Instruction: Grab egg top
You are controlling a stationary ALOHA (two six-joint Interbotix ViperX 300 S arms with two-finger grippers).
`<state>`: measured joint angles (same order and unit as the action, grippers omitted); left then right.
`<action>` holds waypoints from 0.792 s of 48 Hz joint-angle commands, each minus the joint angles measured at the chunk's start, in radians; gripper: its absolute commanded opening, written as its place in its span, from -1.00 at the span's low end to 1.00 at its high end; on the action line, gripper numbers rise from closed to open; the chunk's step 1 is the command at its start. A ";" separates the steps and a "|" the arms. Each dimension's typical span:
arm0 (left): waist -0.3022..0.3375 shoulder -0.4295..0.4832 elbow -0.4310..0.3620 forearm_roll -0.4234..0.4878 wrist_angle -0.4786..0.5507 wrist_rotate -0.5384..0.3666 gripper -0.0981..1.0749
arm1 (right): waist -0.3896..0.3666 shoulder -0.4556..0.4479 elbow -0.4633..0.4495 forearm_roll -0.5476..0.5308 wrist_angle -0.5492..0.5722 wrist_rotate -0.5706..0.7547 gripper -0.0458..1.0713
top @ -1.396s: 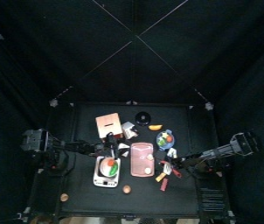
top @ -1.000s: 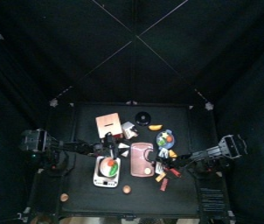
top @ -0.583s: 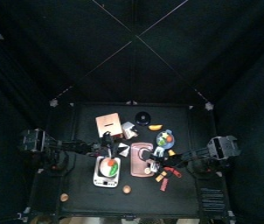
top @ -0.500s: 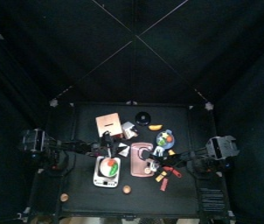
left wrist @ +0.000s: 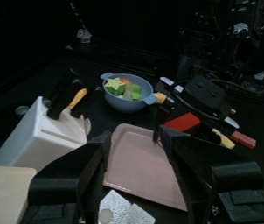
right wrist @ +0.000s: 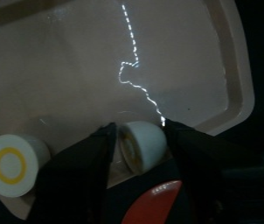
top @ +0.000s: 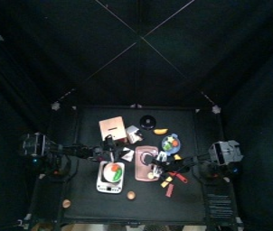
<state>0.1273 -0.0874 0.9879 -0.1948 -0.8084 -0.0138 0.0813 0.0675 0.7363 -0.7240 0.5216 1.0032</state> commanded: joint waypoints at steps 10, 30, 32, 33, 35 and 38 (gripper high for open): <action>0.003 -0.020 -0.009 0.000 -0.011 0.000 0.62 | 0.002 -0.118 -0.066 -0.008 0.069 0.000 0.32; 0.003 -0.023 -0.009 -0.002 -0.011 0.002 0.62 | 0.002 -0.160 -0.060 -0.017 0.094 -0.002 0.32; 0.003 -0.023 -0.008 0.000 -0.009 0.002 0.62 | -0.002 -0.158 -0.058 -0.018 0.094 -0.002 0.32; 0.003 -0.025 -0.008 -0.002 -0.011 0.002 0.62 | -0.003 -0.158 -0.058 -0.017 0.094 -0.002 0.32; 0.003 -0.023 -0.009 -0.002 -0.011 0.002 0.62 | -0.003 -0.160 -0.060 -0.018 0.094 -0.002 0.32; 0.003 -0.023 -0.009 -0.002 -0.011 0.000 0.62 | -0.003 -0.158 -0.058 -0.015 0.100 0.000 0.32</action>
<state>0.1273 -0.0966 0.9879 -0.1948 -0.8099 -0.0138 0.0828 -0.0614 0.6888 -0.7378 0.6151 1.0032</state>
